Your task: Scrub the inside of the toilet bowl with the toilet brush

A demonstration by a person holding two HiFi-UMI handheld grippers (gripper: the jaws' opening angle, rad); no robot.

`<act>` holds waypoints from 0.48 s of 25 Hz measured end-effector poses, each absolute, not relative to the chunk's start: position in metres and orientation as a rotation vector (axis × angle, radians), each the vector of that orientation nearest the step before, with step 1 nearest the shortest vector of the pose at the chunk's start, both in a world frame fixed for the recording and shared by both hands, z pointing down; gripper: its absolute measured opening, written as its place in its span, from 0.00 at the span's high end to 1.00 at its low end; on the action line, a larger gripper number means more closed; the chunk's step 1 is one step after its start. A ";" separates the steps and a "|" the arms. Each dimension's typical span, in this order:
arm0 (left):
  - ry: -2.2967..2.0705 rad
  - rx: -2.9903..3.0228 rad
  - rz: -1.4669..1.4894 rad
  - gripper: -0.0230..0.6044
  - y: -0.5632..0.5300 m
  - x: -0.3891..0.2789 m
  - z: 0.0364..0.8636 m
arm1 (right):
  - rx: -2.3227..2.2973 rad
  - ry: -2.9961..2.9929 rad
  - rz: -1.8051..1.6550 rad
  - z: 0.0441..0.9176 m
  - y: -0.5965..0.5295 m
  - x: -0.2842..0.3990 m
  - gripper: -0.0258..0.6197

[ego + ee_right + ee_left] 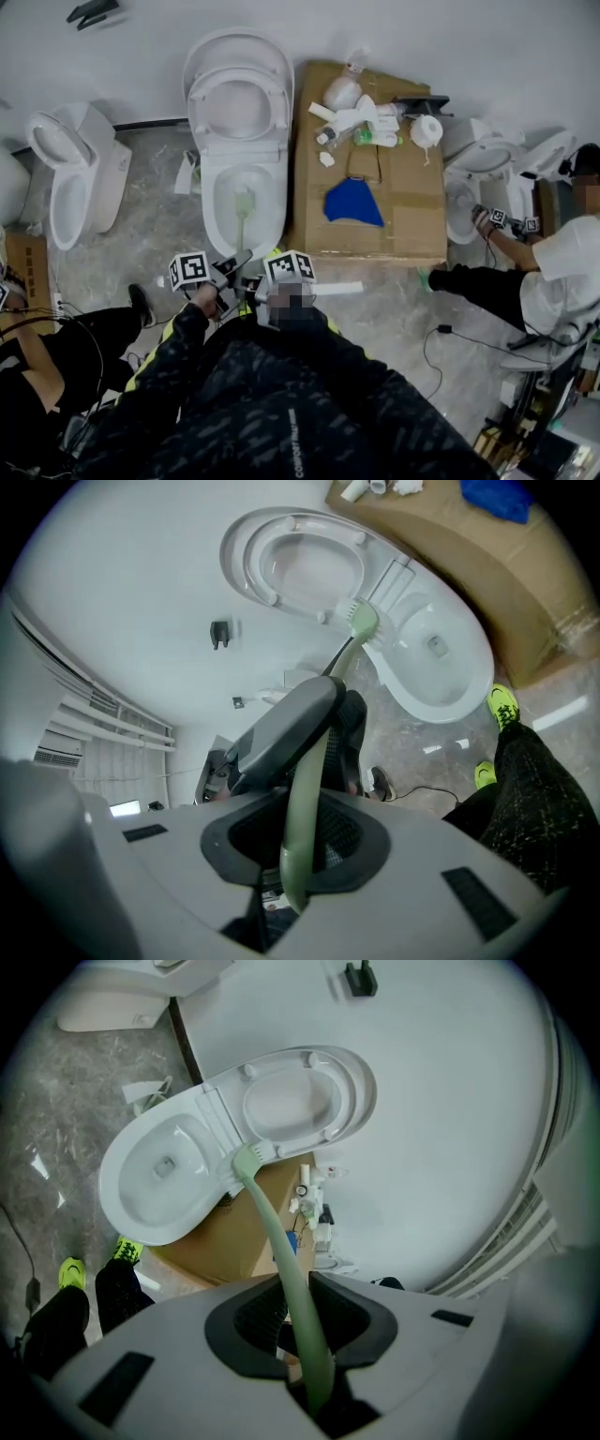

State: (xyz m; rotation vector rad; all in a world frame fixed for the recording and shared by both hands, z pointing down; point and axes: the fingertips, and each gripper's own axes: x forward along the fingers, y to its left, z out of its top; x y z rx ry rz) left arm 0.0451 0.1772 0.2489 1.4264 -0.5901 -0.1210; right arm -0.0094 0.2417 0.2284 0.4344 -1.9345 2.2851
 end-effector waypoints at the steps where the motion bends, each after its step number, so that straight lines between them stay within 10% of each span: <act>1: -0.587 1.434 -0.122 0.85 0.187 0.043 0.249 | 0.443 -1.940 2.281 0.228 0.251 -0.012 0.88; 12: -0.512 1.474 -0.171 0.85 0.274 0.030 0.237 | 0.528 -1.970 2.243 0.221 0.339 -0.029 0.87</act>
